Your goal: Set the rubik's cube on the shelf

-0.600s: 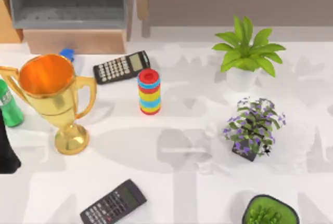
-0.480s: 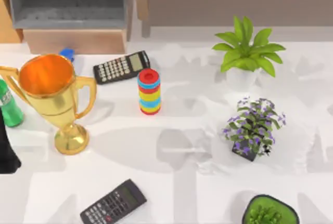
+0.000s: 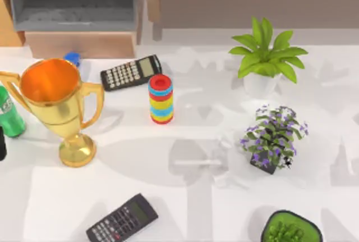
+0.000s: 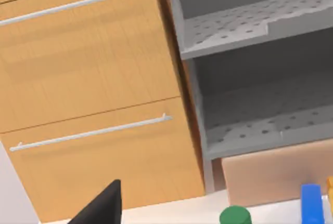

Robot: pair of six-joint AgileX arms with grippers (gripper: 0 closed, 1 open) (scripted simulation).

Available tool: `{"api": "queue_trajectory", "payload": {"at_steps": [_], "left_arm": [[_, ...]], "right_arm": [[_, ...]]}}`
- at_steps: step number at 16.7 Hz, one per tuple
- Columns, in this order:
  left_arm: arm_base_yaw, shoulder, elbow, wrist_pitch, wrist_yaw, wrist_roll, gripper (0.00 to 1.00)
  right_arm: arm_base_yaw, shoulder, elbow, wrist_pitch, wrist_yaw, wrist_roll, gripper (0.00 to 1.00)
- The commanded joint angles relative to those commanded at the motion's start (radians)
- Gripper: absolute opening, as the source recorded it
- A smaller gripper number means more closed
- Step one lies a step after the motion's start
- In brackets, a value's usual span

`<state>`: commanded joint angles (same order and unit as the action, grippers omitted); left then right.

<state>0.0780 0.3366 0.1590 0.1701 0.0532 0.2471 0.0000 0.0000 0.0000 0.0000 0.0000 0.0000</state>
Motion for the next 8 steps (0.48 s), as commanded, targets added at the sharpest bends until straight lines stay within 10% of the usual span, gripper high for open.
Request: {"api": "queue_trajectory", "payload": {"at_steps": [8], "left_arm": [[0.132, 0.726, 0.349, 0.373, 0.149, 0.504, 1.0]], "right_arm": [[0.0, 0.0, 0.0, 0.0, 0.0, 0.0, 1.0]]}}
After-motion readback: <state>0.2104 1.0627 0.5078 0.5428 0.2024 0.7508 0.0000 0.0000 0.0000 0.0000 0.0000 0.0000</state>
